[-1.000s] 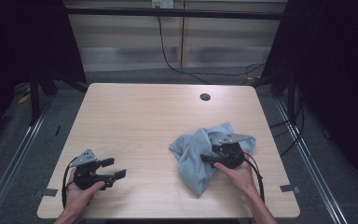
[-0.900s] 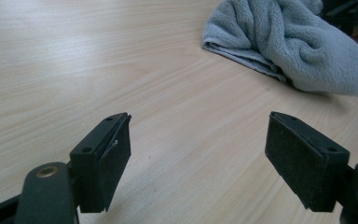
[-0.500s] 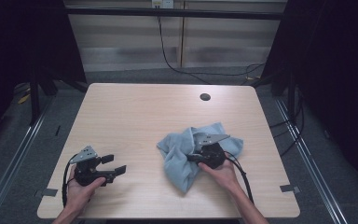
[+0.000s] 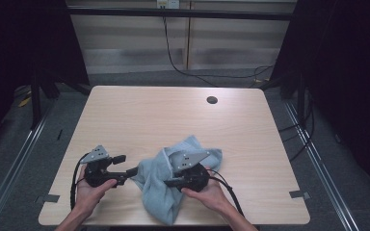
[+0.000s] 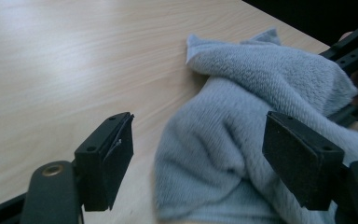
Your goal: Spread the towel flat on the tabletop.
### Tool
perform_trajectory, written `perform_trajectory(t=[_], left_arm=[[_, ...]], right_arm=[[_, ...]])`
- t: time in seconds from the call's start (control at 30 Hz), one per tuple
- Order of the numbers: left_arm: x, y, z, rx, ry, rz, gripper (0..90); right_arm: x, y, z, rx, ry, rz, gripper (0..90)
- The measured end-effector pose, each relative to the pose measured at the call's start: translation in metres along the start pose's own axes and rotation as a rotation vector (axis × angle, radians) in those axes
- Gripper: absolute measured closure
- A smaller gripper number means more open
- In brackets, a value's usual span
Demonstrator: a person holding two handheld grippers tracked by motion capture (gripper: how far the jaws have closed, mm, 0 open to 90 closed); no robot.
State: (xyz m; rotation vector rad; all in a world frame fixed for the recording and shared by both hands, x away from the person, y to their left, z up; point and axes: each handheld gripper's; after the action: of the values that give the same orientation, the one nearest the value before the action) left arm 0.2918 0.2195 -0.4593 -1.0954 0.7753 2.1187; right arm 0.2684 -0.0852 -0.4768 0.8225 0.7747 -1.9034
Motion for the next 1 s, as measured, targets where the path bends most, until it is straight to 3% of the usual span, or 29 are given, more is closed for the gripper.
perform_trajectory(t=[0.07,0.17,0.27,0.33,0.4,0.47,0.5,0.57,0.6,0.7,0.77,0.83,0.9,1.0], left_arm=[[-0.008,0.002,-0.006,0.006,0.007,-0.014,25.8],[-0.016,0.002,-0.012,0.009,0.017,-0.019,28.6],[-0.025,0.000,-0.031,0.048,-0.008,-0.027,33.9],[-0.022,-0.002,-0.041,0.073,-0.031,-0.010,37.6],[-0.016,0.000,-0.049,0.095,-0.068,-0.022,36.9],[-0.010,0.003,-0.055,0.116,-0.088,-0.026,36.1],[-0.008,0.004,-0.056,0.116,-0.095,-0.030,34.9],[-0.006,0.009,-0.059,0.126,-0.111,-0.066,36.2],[-0.006,0.009,-0.059,0.126,-0.111,-0.066,36.5],[-0.003,0.014,-0.062,0.185,-0.136,-0.085,36.5],[0.000,0.017,-0.066,0.205,-0.170,-0.090,36.0],[0.002,0.020,-0.070,0.232,-0.189,-0.080,33.4],[0.004,0.022,-0.070,0.255,-0.203,-0.076,35.2],[0.003,0.024,-0.064,0.252,-0.194,-0.079,54.7]], right_arm=[[-0.002,-0.002,0.012,0.016,0.028,-0.014,56.6],[-0.001,-0.002,0.038,0.054,0.063,-0.029,49.5],[0.006,0.006,0.066,0.092,0.102,-0.053,48.6],[0.013,0.015,0.080,0.133,0.121,-0.091,50.0],[0.018,0.025,0.088,0.187,0.121,-0.109,50.4],[0.022,0.035,0.087,0.233,0.097,-0.119,48.7],[0.023,0.040,0.085,0.234,0.088,-0.136,47.4],[0.025,0.047,0.076,0.249,0.066,-0.143,41.5],[0.024,0.050,0.071,0.239,0.064,-0.151,40.4],[0.022,0.055,0.054,0.219,0.048,-0.158,35.8],[0.023,0.057,0.040,0.225,0.011,-0.159,35.0],[0.025,0.056,0.030,0.222,-0.014,-0.151,44.6],[0.025,0.053,0.029,0.222,-0.012,-0.149,63.6],[0.023,0.049,0.033,0.261,-0.004,-0.128,76.0]])
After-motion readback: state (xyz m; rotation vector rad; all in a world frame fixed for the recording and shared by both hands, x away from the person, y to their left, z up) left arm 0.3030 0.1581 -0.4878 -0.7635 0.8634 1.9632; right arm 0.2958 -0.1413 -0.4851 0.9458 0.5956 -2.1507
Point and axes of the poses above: each handheld gripper's, and its own axes: z roughly backward along the jaws, x roughly out of its underside, y roughly to its right, and after that the axes turned 2 degrees about -x, right-handed
